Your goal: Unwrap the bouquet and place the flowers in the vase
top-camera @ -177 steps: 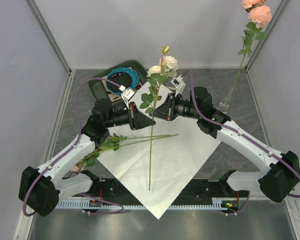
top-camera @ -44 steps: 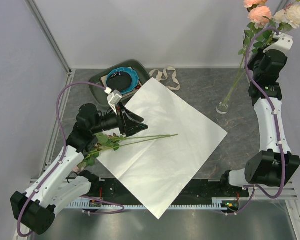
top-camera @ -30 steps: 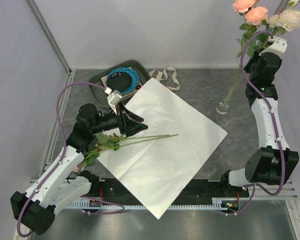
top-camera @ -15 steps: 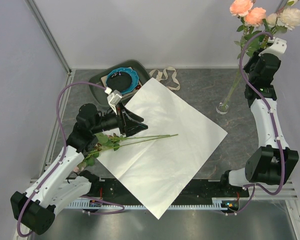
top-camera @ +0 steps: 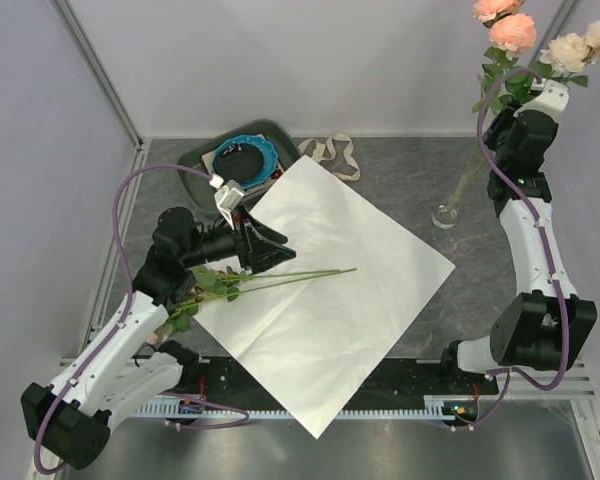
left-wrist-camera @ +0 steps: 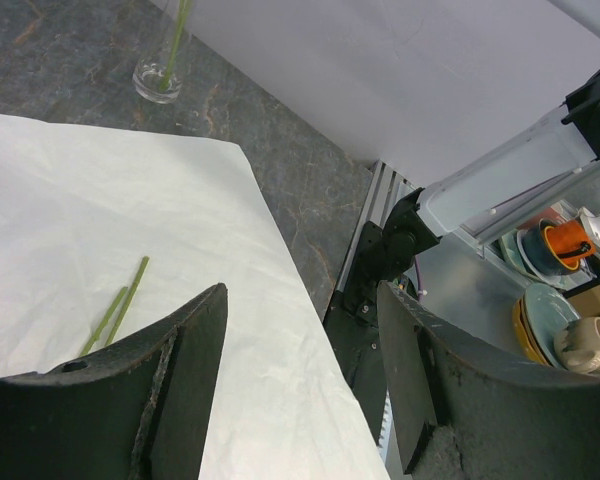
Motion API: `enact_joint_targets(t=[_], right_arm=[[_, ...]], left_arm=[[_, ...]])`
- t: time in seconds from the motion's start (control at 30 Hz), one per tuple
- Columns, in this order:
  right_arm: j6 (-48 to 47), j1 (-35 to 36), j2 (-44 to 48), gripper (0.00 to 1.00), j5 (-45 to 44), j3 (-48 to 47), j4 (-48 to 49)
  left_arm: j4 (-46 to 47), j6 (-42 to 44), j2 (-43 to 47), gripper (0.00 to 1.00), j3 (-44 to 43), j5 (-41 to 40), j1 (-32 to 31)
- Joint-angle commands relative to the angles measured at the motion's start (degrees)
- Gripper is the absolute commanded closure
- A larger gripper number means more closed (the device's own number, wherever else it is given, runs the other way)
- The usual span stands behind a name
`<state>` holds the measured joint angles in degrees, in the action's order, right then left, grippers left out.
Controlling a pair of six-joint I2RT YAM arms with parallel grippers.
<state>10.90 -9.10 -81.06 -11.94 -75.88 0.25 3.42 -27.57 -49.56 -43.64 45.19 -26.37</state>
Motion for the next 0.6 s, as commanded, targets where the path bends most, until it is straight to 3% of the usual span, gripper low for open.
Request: enact_joint_targets(t=[0.0, 0.17, 0.3, 0.37, 0.4, 0.57], right_arm=[[0.4, 0.3, 2.7, 0.52, -1.1, 0.1, -0.2], [2.0, 0.5, 4.9, 0.36, -2.5, -0.1, -5.0], [4.6, 0.6, 7.2, 0.13, -5.5, -0.2, -9.8], [6.6, 0.8, 8.0, 0.10, -8.5, -0.1, -13.7], [9.7, 0.8, 9.2, 0.03, -9.8, 0.6, -14.9], [16.2, 4.5, 15.2, 0.02, -14.7, 7.5, -19.3]], left_arm=[[2.0, -0.9, 0.8, 0.32, 0.3, 0.7, 0.3], [2.2, -1.1, 0.8, 0.32, 0.3, 1.0, 0.3], [2.7, -1.3, 0.7, 0.32, 0.6, 1.2, 0.3], [2.9, -1.7, 0.5, 0.31, 0.7, 1.4, 0.3], [3.1, -1.9, 0.4, 0.31, 0.8, 1.4, 0.3], [3.8, -2.7, -0.4, 0.31, 1.1, 1.7, 0.3]])
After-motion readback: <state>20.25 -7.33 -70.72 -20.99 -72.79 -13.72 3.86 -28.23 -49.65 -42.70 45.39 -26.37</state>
